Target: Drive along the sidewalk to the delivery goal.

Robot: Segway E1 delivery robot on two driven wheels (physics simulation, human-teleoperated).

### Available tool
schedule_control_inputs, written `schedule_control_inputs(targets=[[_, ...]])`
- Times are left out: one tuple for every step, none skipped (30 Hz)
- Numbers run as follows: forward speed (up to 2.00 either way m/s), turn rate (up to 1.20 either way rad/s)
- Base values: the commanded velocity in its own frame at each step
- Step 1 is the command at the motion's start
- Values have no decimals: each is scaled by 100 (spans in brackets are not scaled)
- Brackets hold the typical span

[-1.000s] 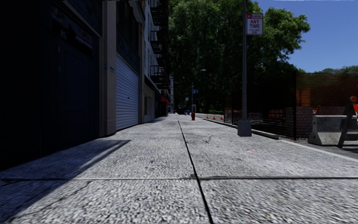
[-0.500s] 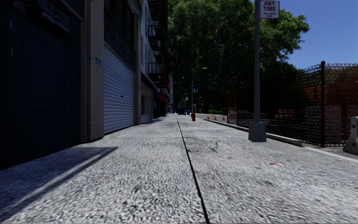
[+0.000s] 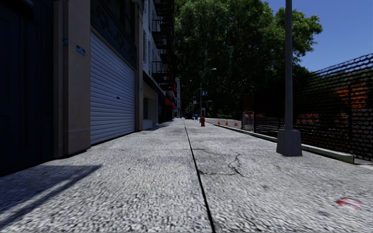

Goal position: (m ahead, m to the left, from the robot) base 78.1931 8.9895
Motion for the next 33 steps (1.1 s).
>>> schedule_control_inputs(targets=[[200, 0], [200, 0], [200, 0], [200, 0], [200, 0], [200, 0], [200, 0], [200, 0], [200, 0], [200, 0], [200, 0], [200, 0], [200, 0], [200, 0], [200, 0], [200, 0], [200, 0], [200, 0], [200, 0], [200, 0], [200, 0], [200, 0], [200, 0], [200, 0], [200, 0], [200, 0], [200, 0], [200, 0], [200, 0], [200, 0], [200, 0], [200, 0], [200, 0]])
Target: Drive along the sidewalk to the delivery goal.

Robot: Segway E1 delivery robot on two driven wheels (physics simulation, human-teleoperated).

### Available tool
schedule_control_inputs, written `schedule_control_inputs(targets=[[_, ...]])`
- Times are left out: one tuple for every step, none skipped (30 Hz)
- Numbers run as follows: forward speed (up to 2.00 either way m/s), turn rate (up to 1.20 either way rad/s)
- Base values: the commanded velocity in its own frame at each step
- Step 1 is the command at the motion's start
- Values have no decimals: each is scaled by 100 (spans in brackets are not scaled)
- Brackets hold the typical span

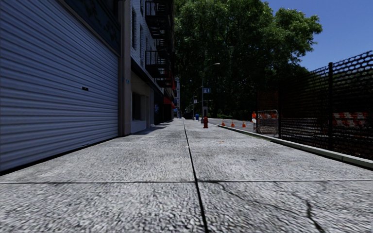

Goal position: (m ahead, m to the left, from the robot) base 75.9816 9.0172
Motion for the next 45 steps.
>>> schedule_control_inputs(targets=[[200, 0], [200, 0], [200, 0], [200, 0], [200, 0], [200, 0], [200, 0], [200, 0], [200, 0], [200, 0], [200, 0], [200, 0], [200, 0], [200, 0], [200, 0], [200, 0], [200, 0], [200, 0], [200, 0], [200, 0], [200, 0], [200, 0], [200, 0], [200, 0], [200, 0], [200, 0], [200, 0], [200, 0], [200, 0], [200, 0], [200, 0], [200, 0], [200, 0], [200, 0], [200, 0], [200, 0], [200, 0], [200, 0], [200, 0], [200, 0], [200, 0], [200, 0], [200, 0], [200, 0], [200, 0]])
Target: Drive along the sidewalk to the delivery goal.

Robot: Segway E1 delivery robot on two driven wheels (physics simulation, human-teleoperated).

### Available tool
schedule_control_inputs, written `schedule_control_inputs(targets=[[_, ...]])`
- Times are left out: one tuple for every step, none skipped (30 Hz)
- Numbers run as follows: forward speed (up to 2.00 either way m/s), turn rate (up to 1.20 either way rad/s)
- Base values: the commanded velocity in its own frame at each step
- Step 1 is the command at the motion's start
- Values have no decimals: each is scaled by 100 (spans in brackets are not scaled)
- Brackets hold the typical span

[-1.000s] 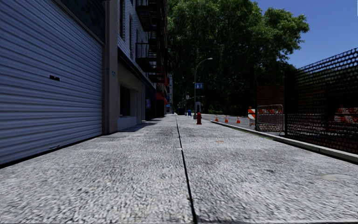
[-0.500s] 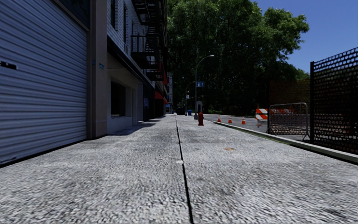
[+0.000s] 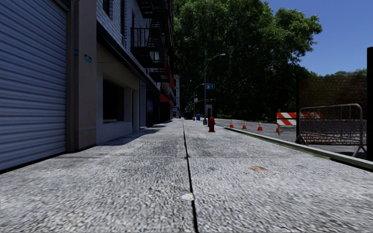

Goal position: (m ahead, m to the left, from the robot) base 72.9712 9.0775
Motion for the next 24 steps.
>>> schedule_control_inputs(targets=[[200, 0], [200, 0], [200, 0], [200, 0], [200, 0], [200, 0], [200, 0], [200, 0], [200, 0], [200, 0], [200, 0], [200, 0], [200, 0], [200, 0], [200, 0], [200, 0], [200, 0], [200, 0], [200, 0], [200, 0], [200, 0], [200, 0], [200, 0], [200, 0]])
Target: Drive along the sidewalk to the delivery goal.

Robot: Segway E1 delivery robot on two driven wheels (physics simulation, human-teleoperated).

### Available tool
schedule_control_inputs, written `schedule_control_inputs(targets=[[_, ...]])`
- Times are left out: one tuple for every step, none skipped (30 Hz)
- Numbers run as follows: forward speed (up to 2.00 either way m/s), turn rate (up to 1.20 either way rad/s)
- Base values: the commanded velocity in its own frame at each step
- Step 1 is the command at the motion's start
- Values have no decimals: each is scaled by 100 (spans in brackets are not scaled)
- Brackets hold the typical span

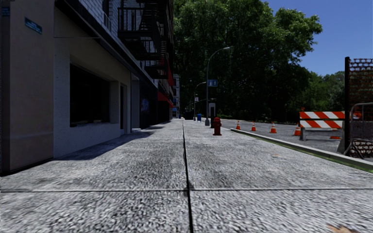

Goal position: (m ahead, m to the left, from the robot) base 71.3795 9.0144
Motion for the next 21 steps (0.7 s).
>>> schedule_control_inputs(targets=[[200, 0], [200, 0], [200, 0], [200, 0], [200, 0], [200, 0], [200, 0], [200, 0], [200, 0], [200, 0], [200, 0], [200, 0], [200, 0], [200, 0], [200, 0], [200, 0], [200, 0], [200, 0], [200, 0], [200, 0], [200, 0]])
